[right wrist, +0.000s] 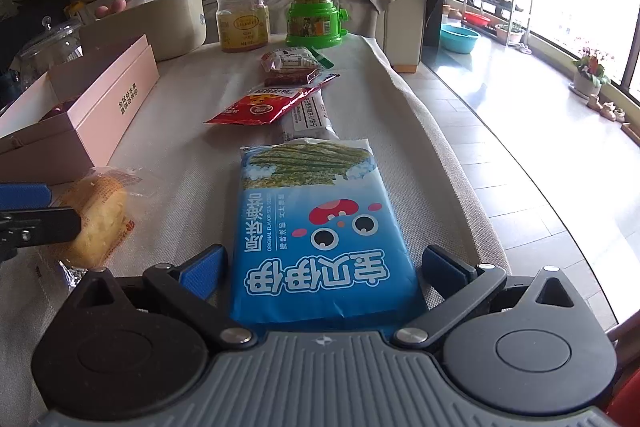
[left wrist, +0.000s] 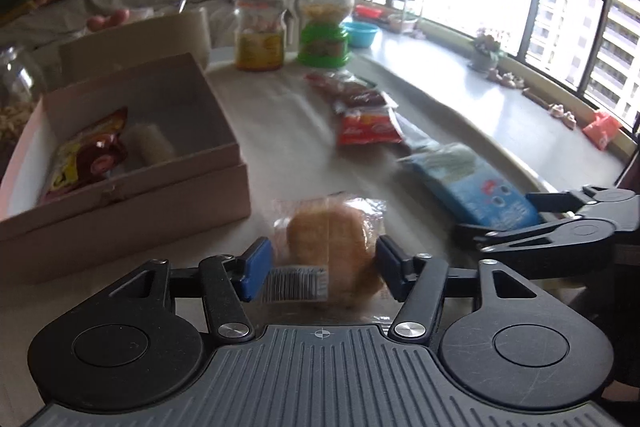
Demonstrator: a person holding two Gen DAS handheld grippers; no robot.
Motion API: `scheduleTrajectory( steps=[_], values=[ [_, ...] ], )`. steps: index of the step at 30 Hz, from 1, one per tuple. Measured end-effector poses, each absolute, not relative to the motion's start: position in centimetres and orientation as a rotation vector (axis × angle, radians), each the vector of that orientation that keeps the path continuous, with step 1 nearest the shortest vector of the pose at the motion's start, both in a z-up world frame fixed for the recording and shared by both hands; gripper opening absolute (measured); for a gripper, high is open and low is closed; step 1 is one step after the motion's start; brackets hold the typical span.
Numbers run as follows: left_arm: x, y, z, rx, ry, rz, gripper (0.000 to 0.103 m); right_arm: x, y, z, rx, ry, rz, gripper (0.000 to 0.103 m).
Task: Organize snacks
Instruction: 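Grasp the clear-wrapped bread bun with the left tool while the right tool holds the blue pack, then lift the bread bun and blue pack off the table with both tools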
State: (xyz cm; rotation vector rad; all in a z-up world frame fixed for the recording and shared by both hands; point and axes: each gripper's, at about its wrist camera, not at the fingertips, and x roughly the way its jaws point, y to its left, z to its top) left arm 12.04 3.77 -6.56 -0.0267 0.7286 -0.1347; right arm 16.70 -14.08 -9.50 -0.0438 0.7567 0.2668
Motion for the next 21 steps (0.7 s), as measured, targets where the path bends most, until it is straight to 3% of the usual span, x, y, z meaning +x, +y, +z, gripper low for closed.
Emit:
scheduleTrajectory(
  steps=[10,15,21],
  values=[
    [14.5,3.6,-7.7,-0.089,0.702,-0.160,0.071,16.7,-14.7,-9.4,-0.018,0.757,0.299,0.103],
    [15.9,3.6,-8.7,-0.144,0.776,-0.174,0.077,16.6,-14.6,-9.5,-0.028,0.759,0.298,0.103],
    [15.7,3.7,-8.3,-0.142,0.752,-0.180,0.067,16.6,-14.4,-9.5,-0.043,0.758,0.297,0.103]
  ],
)
